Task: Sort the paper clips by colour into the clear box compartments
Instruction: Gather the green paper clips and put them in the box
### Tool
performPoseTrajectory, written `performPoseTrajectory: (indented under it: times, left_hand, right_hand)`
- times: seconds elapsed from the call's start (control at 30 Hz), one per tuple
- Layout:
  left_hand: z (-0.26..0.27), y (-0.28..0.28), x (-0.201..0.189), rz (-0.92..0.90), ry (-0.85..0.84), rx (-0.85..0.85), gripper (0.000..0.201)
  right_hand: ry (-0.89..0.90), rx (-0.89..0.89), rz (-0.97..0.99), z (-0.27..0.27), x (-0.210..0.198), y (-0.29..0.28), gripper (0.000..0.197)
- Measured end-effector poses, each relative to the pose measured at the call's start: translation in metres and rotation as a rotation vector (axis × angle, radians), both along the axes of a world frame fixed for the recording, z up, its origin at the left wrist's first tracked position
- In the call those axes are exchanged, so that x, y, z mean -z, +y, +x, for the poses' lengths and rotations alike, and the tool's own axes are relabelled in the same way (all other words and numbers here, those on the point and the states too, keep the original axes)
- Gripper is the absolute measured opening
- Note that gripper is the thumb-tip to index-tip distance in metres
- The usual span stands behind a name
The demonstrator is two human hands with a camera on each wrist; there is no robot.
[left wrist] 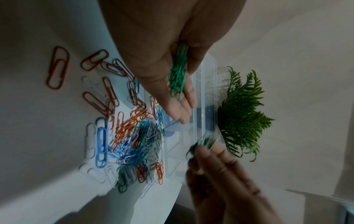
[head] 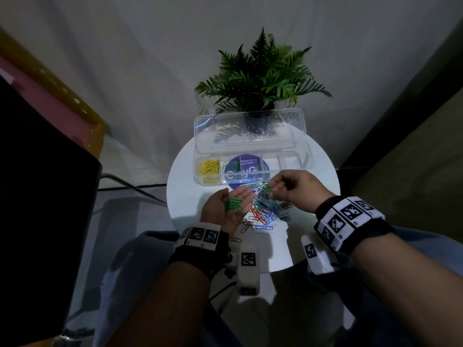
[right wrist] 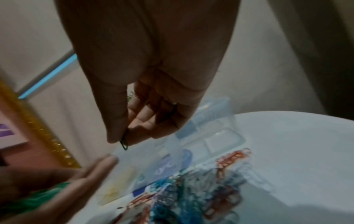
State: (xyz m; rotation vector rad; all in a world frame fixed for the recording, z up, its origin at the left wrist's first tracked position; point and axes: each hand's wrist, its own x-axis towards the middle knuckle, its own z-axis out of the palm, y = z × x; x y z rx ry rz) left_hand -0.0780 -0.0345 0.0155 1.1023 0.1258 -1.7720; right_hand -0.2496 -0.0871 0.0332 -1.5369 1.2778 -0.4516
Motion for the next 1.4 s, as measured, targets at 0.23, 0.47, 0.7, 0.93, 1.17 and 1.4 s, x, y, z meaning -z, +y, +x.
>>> performPoseTrajectory:
  times: [0.23, 0.47, 0.7, 0.93, 1.17, 1.4]
  left_hand:
    - [-0.008, 0.005, -0.005, -0.076, 0.069, 0.068, 0.025]
    - [-0.002, 0.0, 0.005, -0.045, 0.083, -0.006, 0.047]
    - [0.004, 0.0, -0.004, -0.036, 0.068, -0.006, 0.039]
    - [0.002, 0.0, 0.0, -0.033, 0.067, 0.008, 0.04]
    - [0.002, -0.001, -0.004, -0.002, 0.032, -0.001, 0.042]
    - [0.002, 0.001, -0.008, 0.011, 0.025, -0.004, 0.041]
  right_hand:
    - [0.06, -0.233, -0.155, 0.044, -0.019, 0.013, 0.016]
    - [0.111, -0.048, -0.351, 0.03, -0.018, 0.004, 0.006]
    - [0.625, -0.247, -0.151, -0.024, 0.019, 0.005, 0.005]
    - [0.683, -0.28, -0.187, -0.019, 0.039, 0.013, 0.026]
    - [0.651, -0.283, -0.176, -0.017, 0.035, 0.01, 0.014]
    - [0.703, -0.397, -0.122, -0.013, 0.04, 0.012, 0.014]
